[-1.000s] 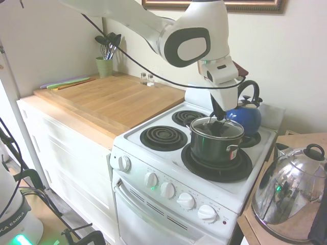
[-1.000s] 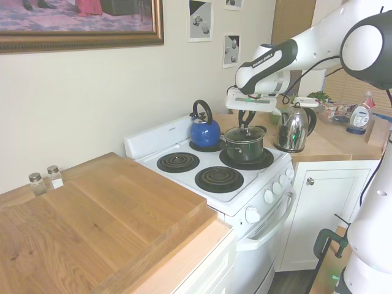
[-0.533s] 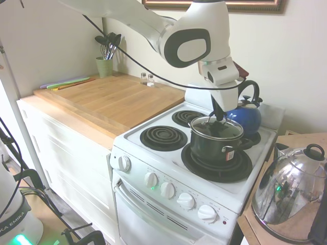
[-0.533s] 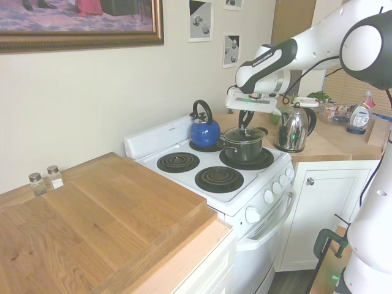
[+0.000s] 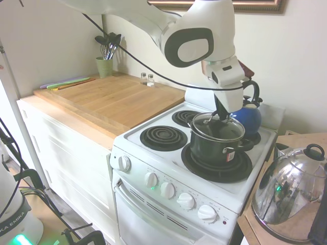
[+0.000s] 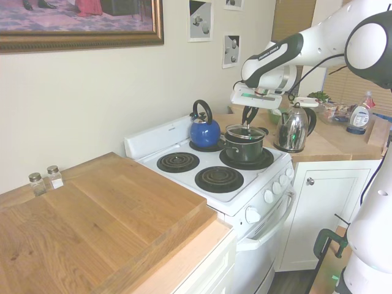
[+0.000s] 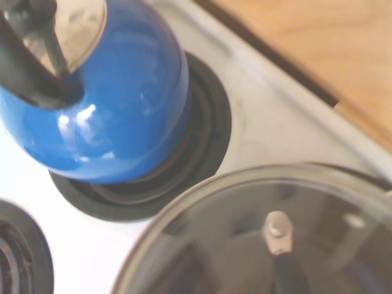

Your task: Uncover the lid of the pot

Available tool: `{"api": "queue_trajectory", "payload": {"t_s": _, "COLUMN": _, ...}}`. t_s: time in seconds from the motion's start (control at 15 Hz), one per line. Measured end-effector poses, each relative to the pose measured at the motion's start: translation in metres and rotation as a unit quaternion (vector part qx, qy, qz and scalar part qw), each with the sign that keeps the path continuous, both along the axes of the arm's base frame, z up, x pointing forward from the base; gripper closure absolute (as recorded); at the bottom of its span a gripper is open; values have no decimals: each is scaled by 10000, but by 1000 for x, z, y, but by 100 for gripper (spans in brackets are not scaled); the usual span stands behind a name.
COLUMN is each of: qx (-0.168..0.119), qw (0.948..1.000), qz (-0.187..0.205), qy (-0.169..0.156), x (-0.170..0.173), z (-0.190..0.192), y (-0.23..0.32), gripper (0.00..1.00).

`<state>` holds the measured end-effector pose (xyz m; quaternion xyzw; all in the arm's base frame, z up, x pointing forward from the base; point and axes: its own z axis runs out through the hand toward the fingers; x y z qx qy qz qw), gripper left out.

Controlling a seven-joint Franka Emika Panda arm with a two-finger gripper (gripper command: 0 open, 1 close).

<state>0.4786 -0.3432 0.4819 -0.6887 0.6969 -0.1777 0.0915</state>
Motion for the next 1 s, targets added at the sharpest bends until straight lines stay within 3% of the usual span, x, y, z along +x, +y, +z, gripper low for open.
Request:
{"api": "queue_trajectory", "payload": {"t_s": 0.33, "qx": -128, "qw": 9998, "qz": 74, "qy": -165, "x": -20, "z": 37, "y": 6, "gripper": 100}}
{"api": "queue_trajectory", "payload": {"t_s": 0.6, "qx": -336, "qw": 9990, "qz": 214, "qy": -218, "x": -37, "z": 62, "y": 43, "gripper": 100}}
{"api": "queue_trajectory", "payload": {"t_s": 0.87, "qx": -748, "qw": 9958, "qz": 465, "qy": -268, "x": -47, "z": 90, "y": 146, "gripper": 100}}
{"api": "queue_trajectory", "payload": {"t_s": 1.0, "qx": -974, "qw": 9914, "qz": 858, "qy": -151, "x": -43, "z": 98, "y": 223, "gripper": 100}}
